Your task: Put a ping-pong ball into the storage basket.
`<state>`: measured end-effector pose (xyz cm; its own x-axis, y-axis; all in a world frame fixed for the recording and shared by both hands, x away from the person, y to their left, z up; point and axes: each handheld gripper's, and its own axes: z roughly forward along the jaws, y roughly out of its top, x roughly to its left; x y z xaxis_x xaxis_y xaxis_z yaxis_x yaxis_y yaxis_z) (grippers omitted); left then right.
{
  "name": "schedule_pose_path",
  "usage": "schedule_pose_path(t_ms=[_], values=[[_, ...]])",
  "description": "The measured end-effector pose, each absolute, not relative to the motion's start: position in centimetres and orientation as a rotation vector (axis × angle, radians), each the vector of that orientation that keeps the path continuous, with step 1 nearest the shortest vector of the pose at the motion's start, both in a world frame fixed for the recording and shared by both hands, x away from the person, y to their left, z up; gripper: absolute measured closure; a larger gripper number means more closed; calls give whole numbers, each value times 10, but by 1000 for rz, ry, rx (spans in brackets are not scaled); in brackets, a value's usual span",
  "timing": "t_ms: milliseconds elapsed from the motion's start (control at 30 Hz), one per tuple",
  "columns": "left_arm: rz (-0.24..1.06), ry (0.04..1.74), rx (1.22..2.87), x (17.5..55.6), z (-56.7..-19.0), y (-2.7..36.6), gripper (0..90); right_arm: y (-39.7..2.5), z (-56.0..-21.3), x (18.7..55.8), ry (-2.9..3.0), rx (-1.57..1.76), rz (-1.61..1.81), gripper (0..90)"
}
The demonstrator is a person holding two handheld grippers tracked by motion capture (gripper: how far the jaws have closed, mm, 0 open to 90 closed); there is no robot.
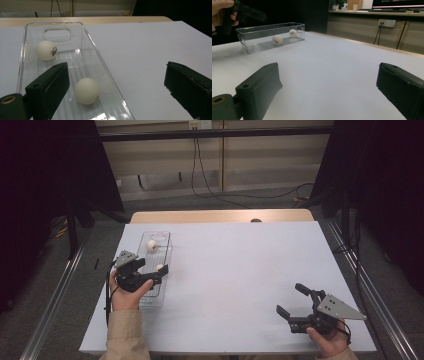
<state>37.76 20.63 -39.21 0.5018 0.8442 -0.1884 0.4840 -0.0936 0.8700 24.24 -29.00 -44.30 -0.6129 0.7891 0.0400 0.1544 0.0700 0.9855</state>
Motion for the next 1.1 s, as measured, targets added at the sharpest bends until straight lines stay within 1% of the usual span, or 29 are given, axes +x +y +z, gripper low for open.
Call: schedule_pose_path(t_ms=[467,633,1100], values=[[489,1081,1675,362,-398,214,46,-290,-443,243,1829,943,1585,43],[479,1072,1636,358,-400,217,42,-291,-443,243,1826,945,1586,42],[518,1048,1639,341,-413,227,42,-291,-443,243,1825,948,1584,42]])
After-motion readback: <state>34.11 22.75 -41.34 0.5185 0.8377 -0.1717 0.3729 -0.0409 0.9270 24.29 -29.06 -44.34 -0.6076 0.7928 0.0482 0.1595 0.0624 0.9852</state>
